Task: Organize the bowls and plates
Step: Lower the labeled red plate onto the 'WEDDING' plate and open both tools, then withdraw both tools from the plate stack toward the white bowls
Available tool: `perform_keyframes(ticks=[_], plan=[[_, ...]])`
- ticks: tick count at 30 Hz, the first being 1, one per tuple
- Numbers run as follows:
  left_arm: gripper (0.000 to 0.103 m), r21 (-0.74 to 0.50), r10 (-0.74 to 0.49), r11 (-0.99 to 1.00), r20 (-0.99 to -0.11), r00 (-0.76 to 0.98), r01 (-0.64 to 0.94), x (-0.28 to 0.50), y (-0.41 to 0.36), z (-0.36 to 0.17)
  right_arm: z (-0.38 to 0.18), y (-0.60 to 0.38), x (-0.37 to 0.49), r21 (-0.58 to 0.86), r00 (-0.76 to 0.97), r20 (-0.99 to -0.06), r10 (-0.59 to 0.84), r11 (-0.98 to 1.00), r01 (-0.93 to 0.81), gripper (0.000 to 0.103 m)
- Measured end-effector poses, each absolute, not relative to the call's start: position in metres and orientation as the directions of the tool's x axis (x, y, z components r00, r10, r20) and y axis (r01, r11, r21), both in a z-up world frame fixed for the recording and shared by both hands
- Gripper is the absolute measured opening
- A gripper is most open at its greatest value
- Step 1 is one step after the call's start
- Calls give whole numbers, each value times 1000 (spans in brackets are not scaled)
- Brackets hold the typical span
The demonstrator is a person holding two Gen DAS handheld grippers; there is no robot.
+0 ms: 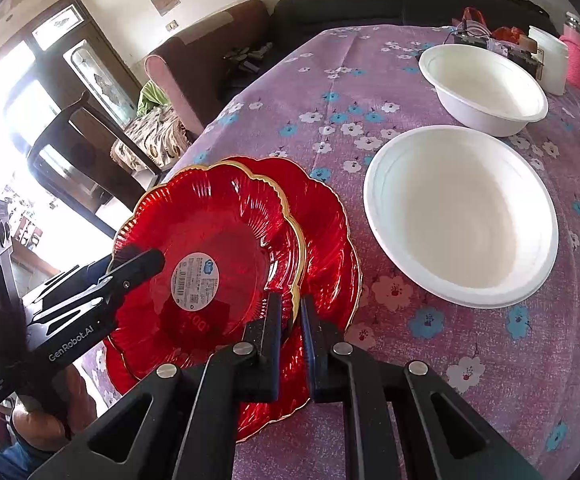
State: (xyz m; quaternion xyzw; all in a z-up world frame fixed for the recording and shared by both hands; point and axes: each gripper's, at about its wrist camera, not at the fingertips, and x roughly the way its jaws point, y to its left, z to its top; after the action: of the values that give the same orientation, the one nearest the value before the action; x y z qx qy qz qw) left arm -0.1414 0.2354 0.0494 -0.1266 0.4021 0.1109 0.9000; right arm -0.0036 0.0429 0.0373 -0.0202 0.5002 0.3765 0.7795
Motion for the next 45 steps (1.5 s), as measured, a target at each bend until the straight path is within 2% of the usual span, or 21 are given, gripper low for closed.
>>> perform_keyframes(ticks=[7,10,11,19,27,37,41,43,45], plan=[[49,-146,90,944,-748,657,-296,-142,234,51,39,42,-5,346,219,-795,566,720,-602,12],[62,-132,112,943,-738,665,-305,-145,233,56,40,41,-5,349,222,-793,568,721,-599,12],[64,-136,110,943,-733,672,-303,-145,232,58,41,40,-4,347,226,-792,567,723,-598,12],[64,-136,124,942,-707,696,-307,-151,231,72,61,12,-4,379,273,-744,610,721,-580,14],[64,-108,120,961,-669,734,-256,-151,207,87,80,-53,5,441,352,-691,632,754,-487,14],[64,-22,55,996,-643,764,-90,-140,137,98,67,-113,15,493,398,-679,617,785,-376,14],[69,-6,-10,1000,-659,752,7,-132,97,92,59,-134,20,499,406,-689,600,799,-334,15],[70,-4,-50,998,-670,740,64,-128,73,86,56,-146,23,507,413,-689,595,804,-312,26],[70,1,-90,992,-686,722,123,-123,50,76,55,-157,27,519,420,-685,595,804,-292,29]])
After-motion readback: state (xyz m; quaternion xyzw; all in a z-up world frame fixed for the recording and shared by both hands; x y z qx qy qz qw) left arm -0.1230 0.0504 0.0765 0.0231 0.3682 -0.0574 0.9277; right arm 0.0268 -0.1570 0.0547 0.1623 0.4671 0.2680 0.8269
